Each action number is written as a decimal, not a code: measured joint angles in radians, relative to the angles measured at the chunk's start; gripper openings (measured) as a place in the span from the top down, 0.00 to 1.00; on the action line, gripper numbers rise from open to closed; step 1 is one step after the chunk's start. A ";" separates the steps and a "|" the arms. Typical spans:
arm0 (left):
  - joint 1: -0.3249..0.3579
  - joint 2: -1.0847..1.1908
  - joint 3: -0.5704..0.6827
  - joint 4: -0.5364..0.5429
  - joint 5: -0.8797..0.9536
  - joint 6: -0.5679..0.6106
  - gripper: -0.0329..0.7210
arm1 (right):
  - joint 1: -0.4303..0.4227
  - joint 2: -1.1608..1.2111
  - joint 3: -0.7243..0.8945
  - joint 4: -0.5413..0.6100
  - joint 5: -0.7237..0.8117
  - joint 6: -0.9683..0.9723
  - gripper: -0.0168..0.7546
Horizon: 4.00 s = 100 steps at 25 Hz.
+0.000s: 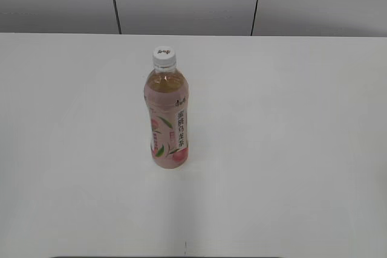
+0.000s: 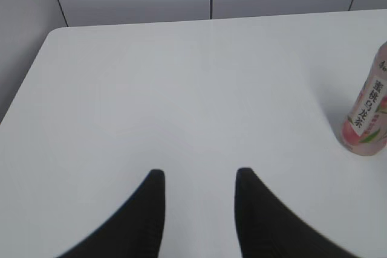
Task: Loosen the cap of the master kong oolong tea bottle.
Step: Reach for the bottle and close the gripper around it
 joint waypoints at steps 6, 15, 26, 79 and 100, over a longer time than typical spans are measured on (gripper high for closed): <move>0.000 0.000 0.000 0.000 0.000 0.000 0.63 | 0.000 0.000 0.000 0.000 0.000 0.000 0.31; 0.000 0.000 0.000 0.000 0.000 0.000 0.64 | 0.000 0.000 0.000 0.000 0.000 0.000 0.31; 0.000 0.000 -0.001 -0.015 -0.005 0.000 0.64 | 0.000 0.000 0.000 0.003 0.000 0.005 0.31; -0.338 1.204 -0.049 -1.221 -0.429 1.385 0.25 | 0.000 1.187 -0.283 0.236 -0.682 -0.200 0.31; -0.637 1.218 0.247 -0.313 -1.615 0.412 0.26 | -0.002 1.188 -0.283 0.255 -0.684 -0.202 0.31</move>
